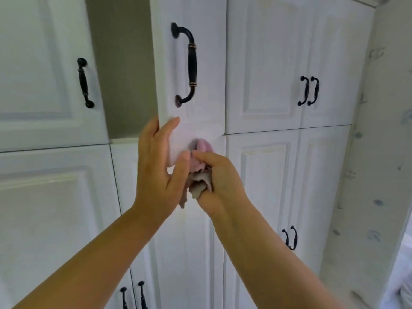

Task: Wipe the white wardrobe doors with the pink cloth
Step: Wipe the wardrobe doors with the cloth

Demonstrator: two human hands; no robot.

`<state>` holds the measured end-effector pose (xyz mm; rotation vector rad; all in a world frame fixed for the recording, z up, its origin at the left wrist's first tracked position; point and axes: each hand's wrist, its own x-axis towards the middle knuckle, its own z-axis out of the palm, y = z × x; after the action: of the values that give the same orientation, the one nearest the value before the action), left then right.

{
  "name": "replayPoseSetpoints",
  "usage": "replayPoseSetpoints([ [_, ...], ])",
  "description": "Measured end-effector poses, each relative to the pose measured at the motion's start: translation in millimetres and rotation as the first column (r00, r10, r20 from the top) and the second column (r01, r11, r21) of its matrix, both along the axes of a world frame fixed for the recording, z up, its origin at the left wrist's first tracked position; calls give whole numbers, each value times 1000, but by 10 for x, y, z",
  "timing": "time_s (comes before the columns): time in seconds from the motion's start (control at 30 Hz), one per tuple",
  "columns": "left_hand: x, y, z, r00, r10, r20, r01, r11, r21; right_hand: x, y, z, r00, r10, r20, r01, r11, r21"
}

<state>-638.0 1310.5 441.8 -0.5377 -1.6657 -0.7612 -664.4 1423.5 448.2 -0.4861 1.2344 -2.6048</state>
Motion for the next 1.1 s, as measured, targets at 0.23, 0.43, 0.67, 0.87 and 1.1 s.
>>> replayPoseSetpoints([
  [0.23, -297, -760, -20, 973, 228, 31, -228, 974, 1, -145, -365, 29, 948, -83, -306, 209, 889, 407],
  [0.43, -500, -1095, -22, 986, 108, 128, -133, 968, 213, -754, -687, -61, 708, -466, -531, 653, 719, 240],
  [0.67, -718, -1474, 0, 960, 175, 220, -219, 957, 191, -999, -1690, -180, 107, -128, -986, 896, 442, 40],
  [0.87, -847, -1694, -90, 917, 293, 271, -310, 950, 25, -1553, -1447, -325, -82, 144, -986, 935, 353, -26],
  [1.1, -1174, -1635, 93, 943, 324, 81, -297, 925, -236, -2223, -822, -88, 44, -55, -998, 994, 105, 38],
])
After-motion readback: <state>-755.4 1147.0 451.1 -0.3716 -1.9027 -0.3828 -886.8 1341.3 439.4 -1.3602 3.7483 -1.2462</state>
